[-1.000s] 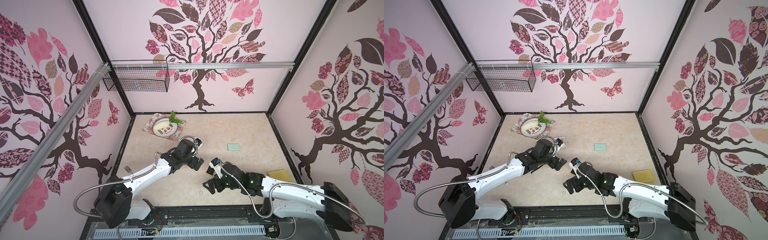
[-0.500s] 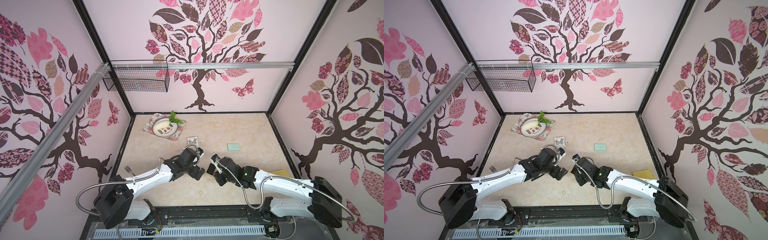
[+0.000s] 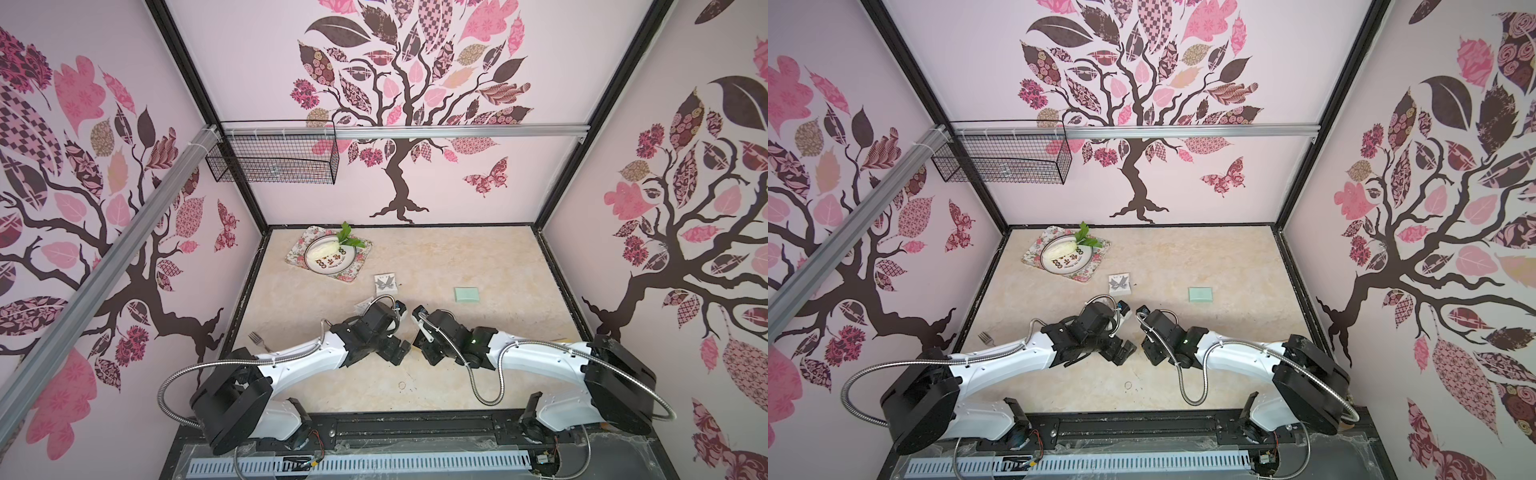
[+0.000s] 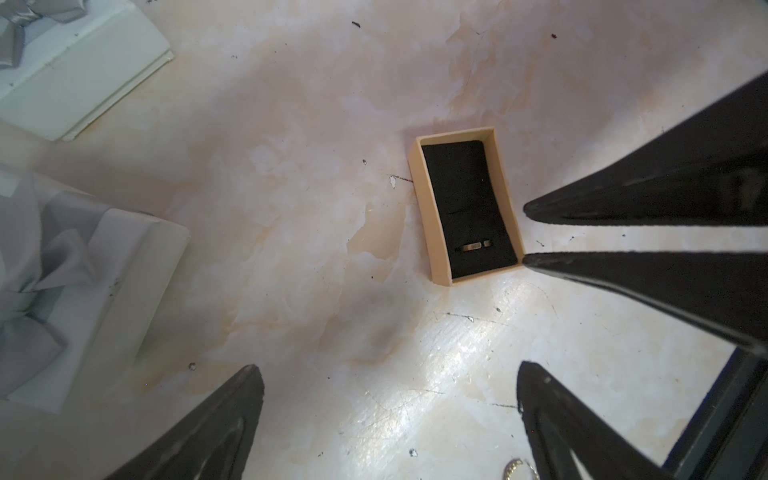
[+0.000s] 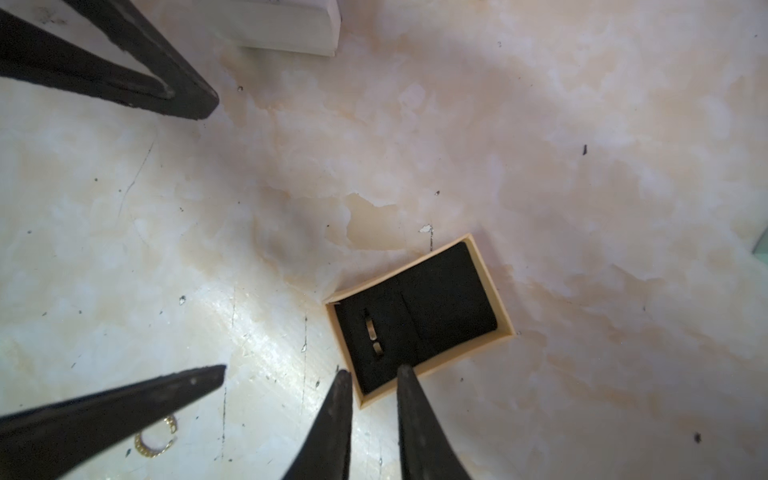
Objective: Take the rings out of the lift-off lid box
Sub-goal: Take out the ring from the jewelry box.
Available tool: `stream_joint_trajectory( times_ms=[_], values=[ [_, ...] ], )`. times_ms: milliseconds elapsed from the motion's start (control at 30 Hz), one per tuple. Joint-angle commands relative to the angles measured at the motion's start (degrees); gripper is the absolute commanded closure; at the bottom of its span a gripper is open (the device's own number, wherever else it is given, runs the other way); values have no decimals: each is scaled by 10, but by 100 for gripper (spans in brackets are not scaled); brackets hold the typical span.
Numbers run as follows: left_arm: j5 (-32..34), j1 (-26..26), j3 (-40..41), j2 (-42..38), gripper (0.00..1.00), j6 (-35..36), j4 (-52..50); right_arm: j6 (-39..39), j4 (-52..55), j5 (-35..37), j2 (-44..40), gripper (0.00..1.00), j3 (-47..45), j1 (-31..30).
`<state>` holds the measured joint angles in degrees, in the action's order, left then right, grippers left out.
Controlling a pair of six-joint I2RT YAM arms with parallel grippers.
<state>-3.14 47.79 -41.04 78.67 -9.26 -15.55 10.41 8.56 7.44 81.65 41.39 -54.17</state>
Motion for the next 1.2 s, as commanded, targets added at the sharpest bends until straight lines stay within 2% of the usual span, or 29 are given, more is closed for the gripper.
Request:
stream_joint_trajectory(
  times_ms=[0, 700, 867, 1167],
  values=[
    [-3, 1, 16, 7, 2, -6, 18, -12, -16, -8, 23, 77, 19, 4],
    [-4, 0, 18, 16, 2, -4, 23, -17, -14, -23, 96, 78, 40, 17],
    [-2, 0, 18, 15, 2, -4, 24, -13, -13, -32, 98, 88, 39, 16],
    [0, -3, 19, 16, 2, -10, 33, 3, -10, -42, 81, 98, 35, 16]
  ],
)
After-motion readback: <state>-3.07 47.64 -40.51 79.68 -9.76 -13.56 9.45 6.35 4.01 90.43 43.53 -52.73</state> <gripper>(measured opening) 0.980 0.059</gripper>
